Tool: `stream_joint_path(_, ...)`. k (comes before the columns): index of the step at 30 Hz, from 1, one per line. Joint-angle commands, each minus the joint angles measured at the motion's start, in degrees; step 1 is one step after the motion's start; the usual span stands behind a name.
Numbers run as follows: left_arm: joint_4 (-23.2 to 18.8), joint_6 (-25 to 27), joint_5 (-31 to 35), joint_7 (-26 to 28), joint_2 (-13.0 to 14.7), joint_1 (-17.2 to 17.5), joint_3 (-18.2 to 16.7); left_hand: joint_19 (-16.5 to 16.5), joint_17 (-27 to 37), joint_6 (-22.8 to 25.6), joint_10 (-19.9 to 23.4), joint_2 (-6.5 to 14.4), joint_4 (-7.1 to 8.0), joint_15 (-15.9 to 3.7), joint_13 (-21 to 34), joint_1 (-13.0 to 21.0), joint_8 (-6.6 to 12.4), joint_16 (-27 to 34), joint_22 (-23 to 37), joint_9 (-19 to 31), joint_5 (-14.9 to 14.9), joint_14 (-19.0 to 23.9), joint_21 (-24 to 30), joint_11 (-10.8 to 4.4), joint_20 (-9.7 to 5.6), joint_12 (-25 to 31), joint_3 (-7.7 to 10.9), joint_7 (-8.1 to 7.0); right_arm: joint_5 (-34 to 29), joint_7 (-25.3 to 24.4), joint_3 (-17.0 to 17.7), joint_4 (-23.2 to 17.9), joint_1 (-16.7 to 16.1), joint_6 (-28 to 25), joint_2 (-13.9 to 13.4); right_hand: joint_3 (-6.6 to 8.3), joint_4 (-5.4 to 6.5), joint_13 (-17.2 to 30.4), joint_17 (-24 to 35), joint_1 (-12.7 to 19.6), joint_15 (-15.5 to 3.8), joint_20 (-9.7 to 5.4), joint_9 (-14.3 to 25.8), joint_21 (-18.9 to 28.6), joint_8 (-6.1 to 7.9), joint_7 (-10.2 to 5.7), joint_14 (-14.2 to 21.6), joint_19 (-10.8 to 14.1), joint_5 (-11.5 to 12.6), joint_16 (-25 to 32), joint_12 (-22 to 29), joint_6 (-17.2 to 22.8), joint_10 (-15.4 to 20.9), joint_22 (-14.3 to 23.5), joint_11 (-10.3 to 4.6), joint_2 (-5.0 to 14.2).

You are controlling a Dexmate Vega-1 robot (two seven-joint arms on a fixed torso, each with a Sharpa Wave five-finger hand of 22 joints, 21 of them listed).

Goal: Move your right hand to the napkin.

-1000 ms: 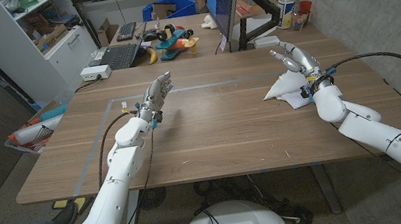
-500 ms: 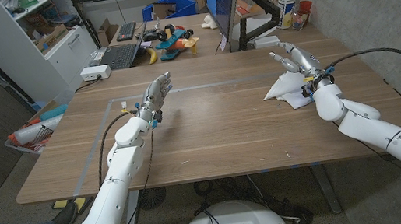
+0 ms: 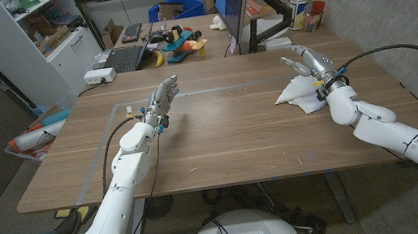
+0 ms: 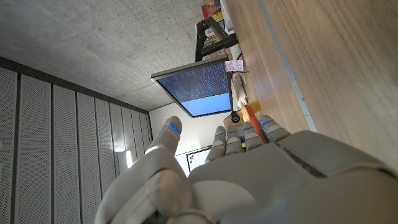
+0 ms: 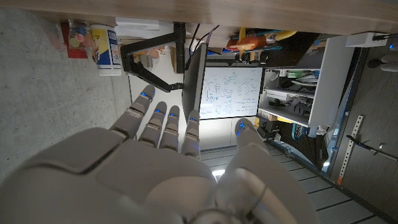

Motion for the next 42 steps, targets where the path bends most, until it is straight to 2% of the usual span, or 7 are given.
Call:
stream_joint_path(1, -0.62, -0.01, 0.06, -0.01, 0.24, 0.45, -0.06, -0.52, 0.11, -0.08, -0.08, -0.3, 0.05, 0.02, 0.11, 0.68, -0.15, -0.17, 0.06, 0.25, 0.34, -0.15, -0.02, -0.04, 0.16, -0.11, 0.42, -0.34, -3.75, 1.08, -1.15, -1.68, 0.11, -5.17, -1.64, -0.06, -0.11, 0.12, 0.02, -0.24, -0.24, -0.04, 0.22, -0.34, 0.03, -0.28, 0.18, -0.16, 0.47, 0.11, 0.06, 0.5, 0.18, 0.1, -0.39, 0.21)
stream_joint_path(9, -1.31, 0.15, 0.04, 0.06, 0.45, 0.73, 0.06, -0.7, 0.11, -0.07, -0.17, -0.29, 0.06, 0.08, 0.11, 0.72, -0.15, -0.17, 0.06, 0.26, 0.38, -0.21, -0.04, 0.12, 0.21, -0.14, 0.43, -0.28, -4.62, 1.57, -1.36, -2.57, -0.16, -7.09, -2.32, -0.04, -0.09, 0.15, -0.04, -0.33, -0.4, 0.13, 0.22, -0.49, 0.1, -0.45, -0.25, -0.67, 0.52, -0.01, 0.03, 0.77, 0.15, 0.11, -0.4, 0.25)
stream_joint_path(13, -1.81, 0.45, 0.1, 0.55, 0.39, 1.02, 0.11, -0.73, 0.11, -0.04, -0.1, -0.27, 0.07, 0.01, 0.11, 0.74, -0.15, -0.18, 0.06, 0.26, 0.4, -0.27, -0.02, 0.05, 0.13, -0.12, 0.44, -0.27, -5.53, 1.13, -1.6, -2.66, -0.28, -7.8, -2.55, 0.02, -0.12, 0.18, -0.13, -0.36, 0.67, 0.52, 0.23, -0.68, 0.09, -0.57, -1.68, -1.45, 0.58, -0.49, 0.07, 0.85, 0.29, 0.12, -0.71, 0.33)
stream_joint_path(24, -2.53, 0.3, -0.03, 1.01, 0.57, 1.72, 0.07, -0.78, 0.11, -0.11, -0.28, -0.22, 0.08, 0.01, 0.11, 0.81, -0.17, -0.18, 0.06, 0.26, 0.45, -0.38, 0.02, 0.01, 0.13, -0.18, 0.48, -0.41, -6.5, 2.74, -2.49, -2.59, 0.18, -10.2, -2.95, 0.06, -0.03, 0.23, -0.16, -0.53, -0.36, 0.58, 0.23, -0.68, 0.06, -0.69, -1.83, -1.93, 0.63, -0.36, 0.03, 0.9, 0.25, 0.14, -0.61, 0.5)
stream_joint_path(42, -3.02, 0.13, -0.18, 1.22, 0.68, 2.21, 0.42, -0.86, 0.11, -0.22, -0.55, -0.12, 0.14, 0.04, 0.11, 0.96, -0.18, -0.15, 0.06, 0.28, 0.59, -0.61, 0.13, 0.17, 0.23, -0.21, 0.54, -0.38, -8.69, 5.51, -4.26, -3.29, 1.08, -14.92, -3.52, 0.13, -0.03, 0.27, -0.21, -0.65, -0.59, 0.94, 0.24, -0.71, -0.01, -0.95, -2.31, -2.53, 0.67, -0.35, -0.02, 0.83, 0.13, 0.15, -0.67, 0.61)
